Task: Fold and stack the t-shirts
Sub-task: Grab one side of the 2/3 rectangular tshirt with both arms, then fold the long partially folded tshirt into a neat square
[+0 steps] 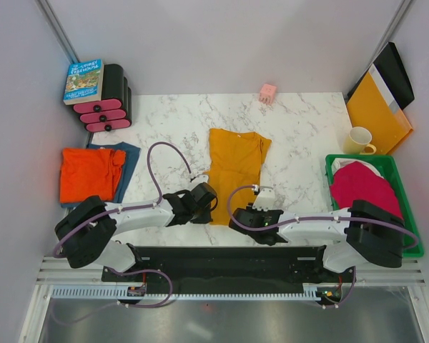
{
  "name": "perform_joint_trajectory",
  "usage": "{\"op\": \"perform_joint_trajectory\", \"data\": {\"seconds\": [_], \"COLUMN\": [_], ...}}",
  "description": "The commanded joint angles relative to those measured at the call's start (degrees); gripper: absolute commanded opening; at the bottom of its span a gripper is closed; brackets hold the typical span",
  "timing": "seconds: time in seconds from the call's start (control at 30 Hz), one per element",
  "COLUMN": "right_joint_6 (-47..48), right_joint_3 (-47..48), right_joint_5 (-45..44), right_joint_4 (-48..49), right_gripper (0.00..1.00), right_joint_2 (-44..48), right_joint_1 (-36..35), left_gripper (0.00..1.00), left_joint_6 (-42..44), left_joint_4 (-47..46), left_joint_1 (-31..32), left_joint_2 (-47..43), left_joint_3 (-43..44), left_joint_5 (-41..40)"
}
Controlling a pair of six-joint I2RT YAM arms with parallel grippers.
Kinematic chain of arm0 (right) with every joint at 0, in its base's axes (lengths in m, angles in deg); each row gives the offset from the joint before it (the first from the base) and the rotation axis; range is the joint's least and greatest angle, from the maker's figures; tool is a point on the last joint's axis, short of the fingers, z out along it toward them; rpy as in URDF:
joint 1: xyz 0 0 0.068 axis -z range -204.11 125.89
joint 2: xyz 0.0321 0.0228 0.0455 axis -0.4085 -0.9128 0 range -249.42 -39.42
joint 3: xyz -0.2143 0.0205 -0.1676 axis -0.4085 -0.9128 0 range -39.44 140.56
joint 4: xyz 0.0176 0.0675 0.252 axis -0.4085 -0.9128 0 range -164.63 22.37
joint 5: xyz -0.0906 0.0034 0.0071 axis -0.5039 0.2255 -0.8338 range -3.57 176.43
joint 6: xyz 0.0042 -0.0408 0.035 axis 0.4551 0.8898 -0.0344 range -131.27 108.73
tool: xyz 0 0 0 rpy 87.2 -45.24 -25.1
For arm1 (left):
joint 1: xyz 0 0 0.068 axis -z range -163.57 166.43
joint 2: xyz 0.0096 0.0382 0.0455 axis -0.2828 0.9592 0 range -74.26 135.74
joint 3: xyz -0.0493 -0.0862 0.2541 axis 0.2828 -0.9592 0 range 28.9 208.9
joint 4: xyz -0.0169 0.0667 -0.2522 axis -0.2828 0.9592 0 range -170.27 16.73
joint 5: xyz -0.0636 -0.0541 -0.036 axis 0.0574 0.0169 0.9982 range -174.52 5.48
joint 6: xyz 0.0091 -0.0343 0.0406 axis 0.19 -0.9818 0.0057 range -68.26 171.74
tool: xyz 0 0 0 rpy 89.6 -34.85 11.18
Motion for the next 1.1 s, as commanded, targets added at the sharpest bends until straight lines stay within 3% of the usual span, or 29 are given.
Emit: {"op": "perform_joint_trajectory", "data": {"seconds": [0.0, 0.03, 0.07, 0.13, 0.63, 0.87, 1.07], "right_joint_6": [-4.0, -4.4, -5.2, -6.0, -13.6, -9.4, -0.3], "right_joint_3": [-3.9, -4.6, -4.8, -5.7, 6.8, 15.9, 22.7], "right_joint_5": [8.2, 8.7, 9.7, 10.1, -7.9, -14.3, -17.8], "right_joint_4": [1.0, 1.6, 1.6, 1.6, -20.4, -25.2, -24.9], "right_gripper": [0.30, 0.24, 0.11, 0.00, 0.00, 0.00, 0.00], "right_joint_2": [-4.4, -4.6, -4.4, -3.8, 4.8, 7.0, 8.1], "right_joint_1": [-0.2, -0.3, -0.3, -0.3, -11.1, -9.8, -1.6], "left_gripper": [0.02, 0.02, 0.02, 0.02, 0.02, 0.02, 0.02], "left_joint_6": [0.7, 0.7, 0.7, 0.5, -2.5, -1.4, 4.6], "left_joint_4": [5.3, 5.5, 5.6, 5.8, 9.8, 12.2, 14.0], "left_joint_1": [0.3, 0.3, 0.3, 0.3, 4.1, 4.8, 4.7], "left_joint_2": [-1.1, -1.5, -2.0, -2.4, -16.9, -18.1, -14.0], "left_joint_3": [-0.1, -0.1, -0.1, -0.2, -1.1, 4.9, 15.4], "left_joint_5": [1.3, 1.1, 1.0, 1.0, 1.6, -2.0, -6.9]}}
